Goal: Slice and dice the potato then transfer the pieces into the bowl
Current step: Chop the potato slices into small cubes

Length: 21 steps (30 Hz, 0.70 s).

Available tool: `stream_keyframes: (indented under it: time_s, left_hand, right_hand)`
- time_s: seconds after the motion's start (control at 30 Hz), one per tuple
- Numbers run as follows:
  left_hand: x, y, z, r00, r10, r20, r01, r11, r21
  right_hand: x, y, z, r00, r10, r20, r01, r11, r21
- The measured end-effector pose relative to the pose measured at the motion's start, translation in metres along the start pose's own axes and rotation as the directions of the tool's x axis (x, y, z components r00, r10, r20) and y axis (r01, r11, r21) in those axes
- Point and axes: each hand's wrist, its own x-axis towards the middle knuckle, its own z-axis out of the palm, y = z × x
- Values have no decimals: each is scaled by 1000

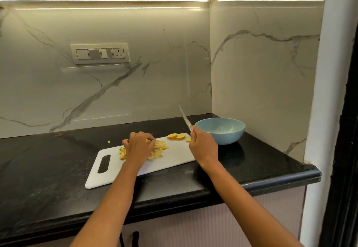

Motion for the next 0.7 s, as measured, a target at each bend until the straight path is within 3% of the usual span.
stream_keyframes:
  time_s: [0.4, 0.57, 0.63, 0.7]
  left_hand:
    - [27, 14, 10, 967, -201, -157, 191, 978, -81]
    - [56, 26, 33, 993, 14, 118, -2, 995, -100]
    - [68, 29, 44, 941, 111, 321, -88, 993, -84]
    - [80, 31, 52, 874, 115, 471, -110, 993, -38]
  right_hand:
    - [49, -3, 29, 938, -193, -289, 240, 961, 135]
    - [76, -3, 45, 904, -227, -363, 305, 936, 174]
    - [85, -2, 48, 889, -248, -386, 332, 928, 169]
    - [93, -3, 49, 867, -279, -413, 368, 917, 153]
